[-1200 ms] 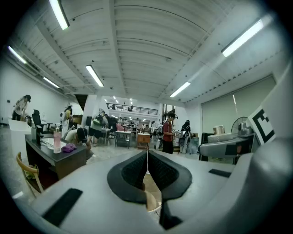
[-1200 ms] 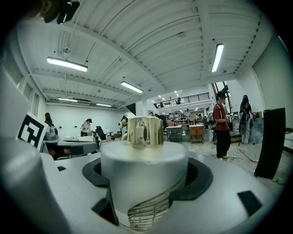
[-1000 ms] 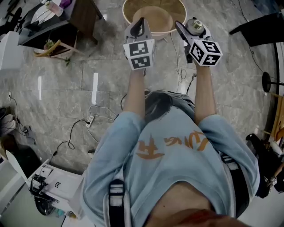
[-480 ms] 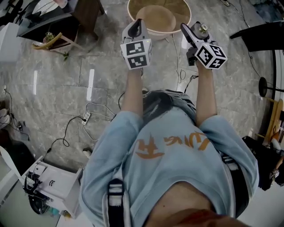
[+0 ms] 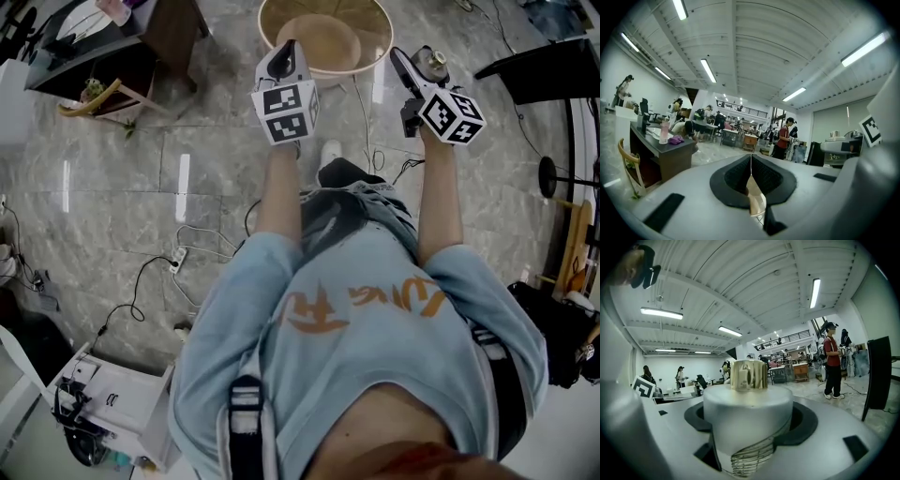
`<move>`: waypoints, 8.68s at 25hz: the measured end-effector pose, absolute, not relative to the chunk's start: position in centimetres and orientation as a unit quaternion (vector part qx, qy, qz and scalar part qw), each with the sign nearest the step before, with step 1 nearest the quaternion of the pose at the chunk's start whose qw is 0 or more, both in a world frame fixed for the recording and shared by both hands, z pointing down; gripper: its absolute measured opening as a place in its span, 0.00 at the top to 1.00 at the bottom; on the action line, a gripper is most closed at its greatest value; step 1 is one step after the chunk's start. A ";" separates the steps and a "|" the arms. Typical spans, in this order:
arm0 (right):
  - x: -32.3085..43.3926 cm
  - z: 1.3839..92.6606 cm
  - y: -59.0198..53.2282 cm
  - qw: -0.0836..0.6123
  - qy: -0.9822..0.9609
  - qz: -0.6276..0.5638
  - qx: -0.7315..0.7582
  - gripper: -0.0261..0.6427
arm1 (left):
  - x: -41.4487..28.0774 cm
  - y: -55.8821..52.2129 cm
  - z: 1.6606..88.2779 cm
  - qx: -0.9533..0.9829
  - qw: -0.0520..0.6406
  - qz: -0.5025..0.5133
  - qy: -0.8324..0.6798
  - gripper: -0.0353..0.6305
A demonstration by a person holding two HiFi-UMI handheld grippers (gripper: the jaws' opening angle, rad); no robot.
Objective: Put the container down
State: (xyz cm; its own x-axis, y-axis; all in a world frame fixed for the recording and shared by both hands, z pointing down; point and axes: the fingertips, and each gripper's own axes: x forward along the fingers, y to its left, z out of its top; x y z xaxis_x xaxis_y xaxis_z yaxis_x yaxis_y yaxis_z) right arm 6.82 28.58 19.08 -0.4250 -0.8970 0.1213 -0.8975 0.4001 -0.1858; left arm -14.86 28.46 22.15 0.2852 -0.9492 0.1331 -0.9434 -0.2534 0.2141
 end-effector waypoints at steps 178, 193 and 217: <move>11.8 64.4 -23.7 0.220 -0.799 0.237 0.506 0.94 | -0.8 -24.1 62.5 0.784 0.331 0.143 -0.506 0.91; 15.4 48.5 -14.6 0.142 -0.808 0.271 0.504 0.94 | -0.7 -17.0 45.6 0.730 0.356 0.015 -0.583 0.91; 17.0 17.8 -18.1 0.018 -0.847 0.061 0.527 0.94 | 2.1 -16.5 16.8 0.797 0.061 0.012 -0.601 0.91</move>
